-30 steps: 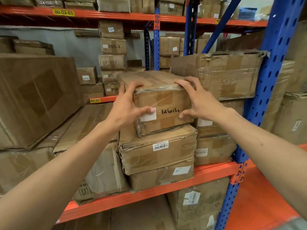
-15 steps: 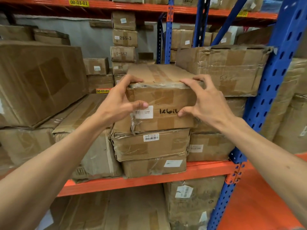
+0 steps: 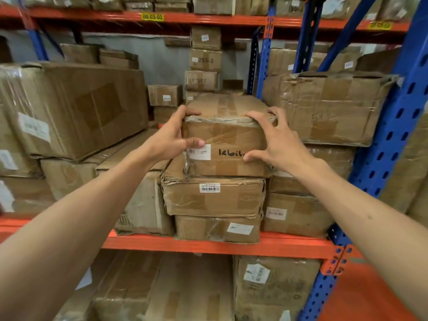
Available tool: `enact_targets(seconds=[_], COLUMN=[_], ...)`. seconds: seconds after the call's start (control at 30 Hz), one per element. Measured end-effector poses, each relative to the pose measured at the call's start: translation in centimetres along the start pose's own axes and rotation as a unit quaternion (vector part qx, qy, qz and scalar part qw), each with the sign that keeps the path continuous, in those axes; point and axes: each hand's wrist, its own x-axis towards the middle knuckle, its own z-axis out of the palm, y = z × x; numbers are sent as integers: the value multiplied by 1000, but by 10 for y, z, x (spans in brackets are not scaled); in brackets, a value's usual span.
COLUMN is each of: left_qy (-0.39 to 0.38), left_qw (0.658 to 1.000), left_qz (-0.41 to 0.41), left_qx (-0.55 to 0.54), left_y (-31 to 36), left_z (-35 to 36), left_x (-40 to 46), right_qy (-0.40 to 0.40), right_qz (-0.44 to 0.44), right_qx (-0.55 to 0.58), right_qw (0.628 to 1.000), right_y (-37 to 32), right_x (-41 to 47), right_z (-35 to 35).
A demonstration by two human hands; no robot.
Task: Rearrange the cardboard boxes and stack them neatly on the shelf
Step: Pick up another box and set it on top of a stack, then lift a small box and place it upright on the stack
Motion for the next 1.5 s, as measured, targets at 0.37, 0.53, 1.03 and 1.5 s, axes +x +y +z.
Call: enact_targets(seconds=[0.37,0.53,1.03,1.5], left_qy=[67,119,257,123], left_qw=[966,915,899,902], left_qz=[-11,14,-89,-99], left_qx=[250,385,343,402], left_y=[8,6,-63,-134], left_z=[13,-23,-219,-313], left_x=[-42,-66,-146,-144], right_qy=[132,158,126,-28], right_qz=[-114,-136,-199,-232], right_qx=[-123,-93,-9,-156], right_qw=[977,974,972,960], right_y=[-15,-50,-266,-424], right_x=[-10,4,113,227], right_z=[14,28,88,95])
